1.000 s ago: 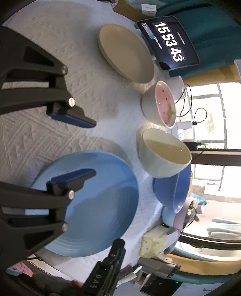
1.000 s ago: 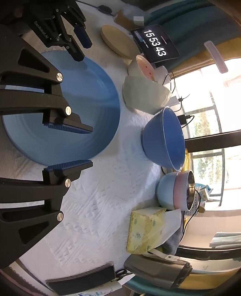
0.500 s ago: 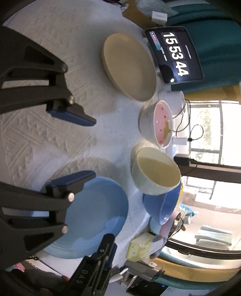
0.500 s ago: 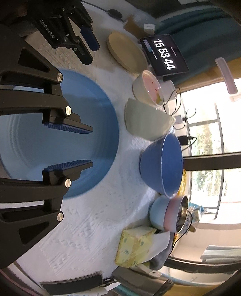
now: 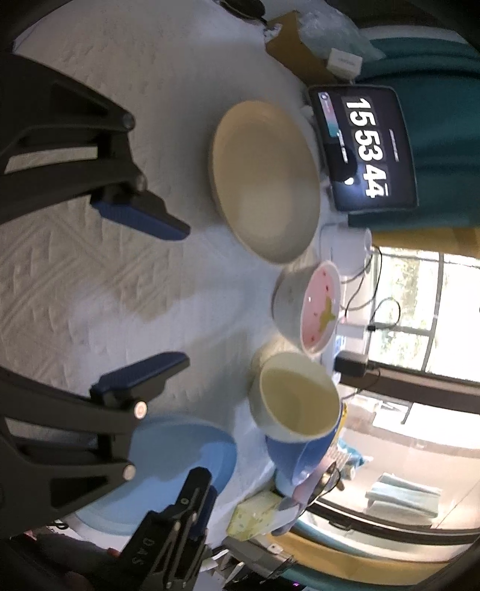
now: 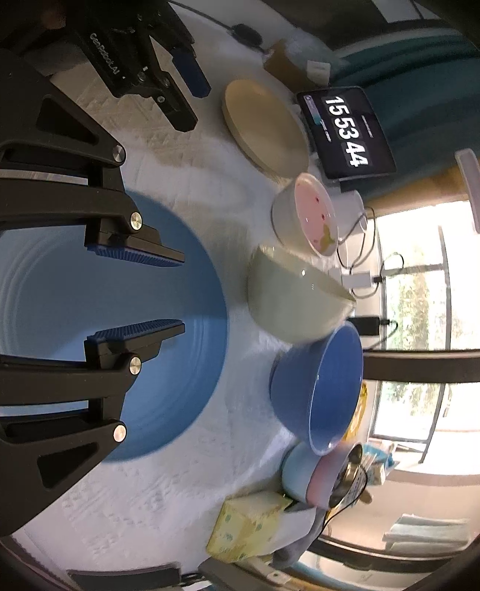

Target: Organize plates and bowls

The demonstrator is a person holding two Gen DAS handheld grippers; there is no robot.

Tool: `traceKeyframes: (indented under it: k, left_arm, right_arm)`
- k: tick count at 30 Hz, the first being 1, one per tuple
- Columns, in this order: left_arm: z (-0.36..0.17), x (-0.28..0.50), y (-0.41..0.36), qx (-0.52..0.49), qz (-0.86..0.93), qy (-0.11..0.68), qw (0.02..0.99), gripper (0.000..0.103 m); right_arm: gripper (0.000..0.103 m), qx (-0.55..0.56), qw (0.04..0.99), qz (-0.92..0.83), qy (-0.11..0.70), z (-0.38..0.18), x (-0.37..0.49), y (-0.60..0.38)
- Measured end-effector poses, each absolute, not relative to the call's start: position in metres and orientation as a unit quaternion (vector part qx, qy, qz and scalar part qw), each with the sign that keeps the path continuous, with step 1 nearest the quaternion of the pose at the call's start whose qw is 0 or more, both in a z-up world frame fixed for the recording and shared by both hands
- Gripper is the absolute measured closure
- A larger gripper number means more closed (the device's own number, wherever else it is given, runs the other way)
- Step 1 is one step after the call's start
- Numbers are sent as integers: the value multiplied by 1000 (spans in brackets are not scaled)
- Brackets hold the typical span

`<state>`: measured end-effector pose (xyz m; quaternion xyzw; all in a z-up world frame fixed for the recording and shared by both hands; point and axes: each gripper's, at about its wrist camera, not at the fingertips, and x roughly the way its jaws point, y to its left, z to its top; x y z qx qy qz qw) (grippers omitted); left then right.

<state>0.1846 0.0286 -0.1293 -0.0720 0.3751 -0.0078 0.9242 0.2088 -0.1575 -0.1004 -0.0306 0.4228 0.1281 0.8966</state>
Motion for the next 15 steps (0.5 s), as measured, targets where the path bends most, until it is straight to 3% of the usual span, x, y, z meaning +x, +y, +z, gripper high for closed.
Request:
traceKeyframes:
  k: [15]
  left_arm:
    - [-137, 180, 84, -107, 31, 367, 923, 38]
  right_arm:
    - [72, -63, 886, 156, 433, -104, 217, -101]
